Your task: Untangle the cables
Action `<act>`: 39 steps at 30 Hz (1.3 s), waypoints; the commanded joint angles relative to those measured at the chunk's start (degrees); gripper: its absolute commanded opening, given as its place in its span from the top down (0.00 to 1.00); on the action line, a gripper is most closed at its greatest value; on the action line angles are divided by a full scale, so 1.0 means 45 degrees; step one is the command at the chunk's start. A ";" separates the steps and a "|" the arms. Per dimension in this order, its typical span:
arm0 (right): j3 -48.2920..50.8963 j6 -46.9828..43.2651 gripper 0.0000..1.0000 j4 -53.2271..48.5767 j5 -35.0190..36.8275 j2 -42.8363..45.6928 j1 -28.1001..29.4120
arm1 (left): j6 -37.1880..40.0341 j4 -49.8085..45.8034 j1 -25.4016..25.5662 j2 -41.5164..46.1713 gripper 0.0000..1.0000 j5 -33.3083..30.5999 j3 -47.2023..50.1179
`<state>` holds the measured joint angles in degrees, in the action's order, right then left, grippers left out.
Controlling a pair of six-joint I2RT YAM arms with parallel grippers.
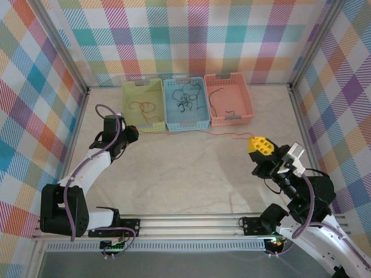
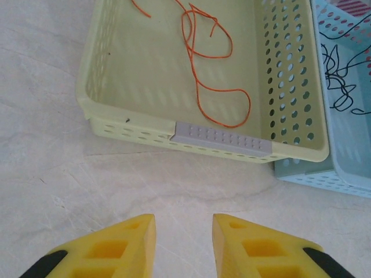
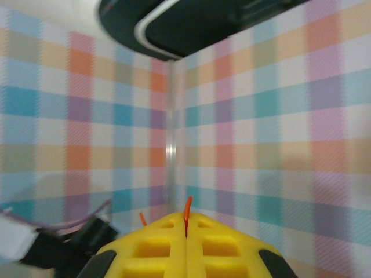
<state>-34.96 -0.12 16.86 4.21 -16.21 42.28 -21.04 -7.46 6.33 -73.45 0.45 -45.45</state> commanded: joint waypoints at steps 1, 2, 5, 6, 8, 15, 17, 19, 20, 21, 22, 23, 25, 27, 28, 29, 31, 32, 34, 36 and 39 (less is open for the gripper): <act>0.0163 -0.0487 1.00 0.0216 0.3766 0.0681 -0.0070 | -0.0203 -0.0119 -0.0307 -0.0010 0.68 -0.0060 0.0216; 0.0219 -0.0601 1.00 0.0232 0.4412 0.0869 -0.0061 | -0.0213 -0.0143 -0.0349 -0.0028 0.68 -0.0061 0.0236; 0.0423 -0.0782 1.00 0.0414 0.5806 0.1303 -0.0059 | -0.0234 -0.0123 -0.0433 -0.0107 0.67 -0.0079 0.0259; 0.0459 -0.0810 1.00 0.0393 0.5952 0.1314 -0.0060 | -0.0254 -0.0132 -0.0471 -0.0113 0.67 -0.0080 0.0280; 0.0415 -0.0813 1.00 0.0179 0.5844 0.1041 -0.0062 | -0.0305 0.0076 -0.0522 -0.0126 0.68 0.0081 0.0382; 0.0232 -0.0891 1.00 -0.0092 0.6040 -0.0476 -0.0080 | -0.0225 0.0049 -0.0525 -0.0075 0.75 0.0589 0.0274; 0.0209 -0.0835 1.00 -0.0188 0.6403 -0.0646 -0.0080 | -0.0257 0.0155 -0.0517 -0.0002 0.80 0.0591 0.0365; 0.0253 -0.0822 1.00 -0.0239 0.6653 -0.0889 -0.0116 | -0.0285 0.0410 -0.0510 0.0086 0.85 0.1001 0.0434; 0.0315 -0.0625 1.00 -0.0293 0.6683 -0.1108 -0.0137 | -0.0319 0.0582 -0.0510 0.0167 0.86 0.1359 0.0469; 0.0478 -0.0531 1.00 -0.0181 0.6654 -0.1381 -0.0157 | -0.0387 0.0669 -0.0525 0.0263 0.86 0.1672 0.0472; 0.0673 -0.0408 1.00 -0.0006 0.6610 -0.1743 -0.0158 | -0.0426 0.0734 -0.0526 0.0413 0.86 0.1967 0.0467; 0.0880 -0.0224 0.93 0.0218 0.6623 -0.2167 -0.0177 | -0.0468 0.0760 -0.0498 0.0592 0.86 0.2216 0.0411; 0.1219 0.0280 0.68 0.0569 0.6549 -0.3173 -0.0274 | -0.0497 0.0645 -0.0435 0.1010 0.87 0.2322 0.0304; 0.1206 0.0799 0.43 0.0497 0.6135 -0.4319 -0.0394 | -0.0492 0.0439 -0.0349 0.1474 0.87 0.2309 0.0162; 0.1086 0.0966 0.35 0.0367 0.5805 -0.4940 -0.0445 | -0.0501 0.0318 -0.0285 0.1683 0.87 0.2322 0.0042; 0.0863 0.1036 0.30 0.0209 0.5307 -0.5552 -0.0485 | -0.0447 0.0204 -0.0204 0.1855 0.87 0.2355 -0.0070; 0.0281 0.1034 0.24 -0.0287 0.4303 -0.6583 -0.0490 | -0.0289 -0.0015 0.0034 0.2054 0.87 0.2454 -0.0321; 0.0006 0.0935 0.23 -0.0492 0.3546 -0.7008 -0.0500 | -0.0214 -0.0102 0.0224 0.2086 0.88 0.2622 -0.0480; -0.0402 0.0414 0.23 -0.0544 0.1028 -0.7684 -0.0493 | 0.0030 -0.0213 0.0799 0.2123 0.90 0.2829 -0.0709; -0.0769 0.0479 0.23 -0.0508 -0.1349 -0.8387 -0.0492 | 0.0386 -0.0418 0.1469 0.2144 0.90 0.2802 -0.0933; -0.1432 0.0785 0.24 -0.0405 -0.4975 -0.9817 -0.0468 | 0.0543 -0.0529 0.2173 0.2251 0.90 0.2952 -0.1110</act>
<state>-37.85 2.44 13.61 1.72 -57.21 40.10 -20.91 -7.97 13.93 -64.64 11.75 -48.60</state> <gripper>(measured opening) 0.763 0.099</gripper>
